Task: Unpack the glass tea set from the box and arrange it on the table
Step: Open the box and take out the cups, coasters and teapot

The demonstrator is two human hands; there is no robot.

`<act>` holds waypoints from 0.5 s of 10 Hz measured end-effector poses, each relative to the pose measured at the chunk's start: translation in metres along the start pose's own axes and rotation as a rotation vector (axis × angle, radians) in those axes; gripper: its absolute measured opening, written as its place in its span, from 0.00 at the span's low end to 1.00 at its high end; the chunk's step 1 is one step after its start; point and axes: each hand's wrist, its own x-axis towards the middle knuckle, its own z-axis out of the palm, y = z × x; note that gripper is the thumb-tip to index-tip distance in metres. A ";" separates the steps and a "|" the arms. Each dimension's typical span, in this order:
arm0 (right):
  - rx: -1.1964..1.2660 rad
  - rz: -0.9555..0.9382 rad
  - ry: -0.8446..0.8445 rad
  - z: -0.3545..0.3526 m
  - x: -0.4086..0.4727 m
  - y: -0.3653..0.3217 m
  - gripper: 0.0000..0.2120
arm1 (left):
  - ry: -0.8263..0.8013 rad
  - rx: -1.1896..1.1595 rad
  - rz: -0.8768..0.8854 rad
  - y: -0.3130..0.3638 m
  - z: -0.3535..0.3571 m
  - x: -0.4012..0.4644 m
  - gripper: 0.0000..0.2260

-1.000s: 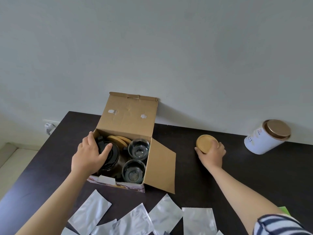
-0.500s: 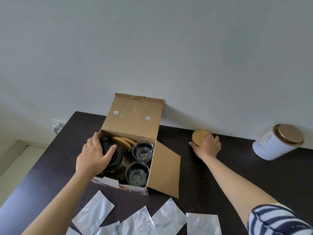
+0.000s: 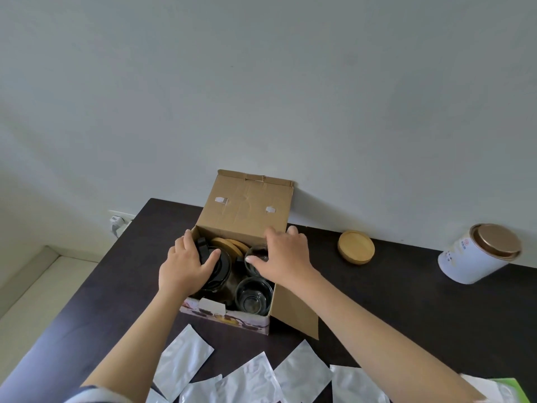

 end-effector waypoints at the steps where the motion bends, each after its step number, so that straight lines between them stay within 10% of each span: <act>1: -0.147 0.084 -0.184 0.006 0.005 -0.013 0.34 | -0.009 0.002 -0.001 -0.001 -0.001 0.000 0.40; 5: -0.124 0.102 -0.077 0.018 0.002 -0.015 0.34 | -0.006 0.004 0.015 -0.004 0.001 0.003 0.40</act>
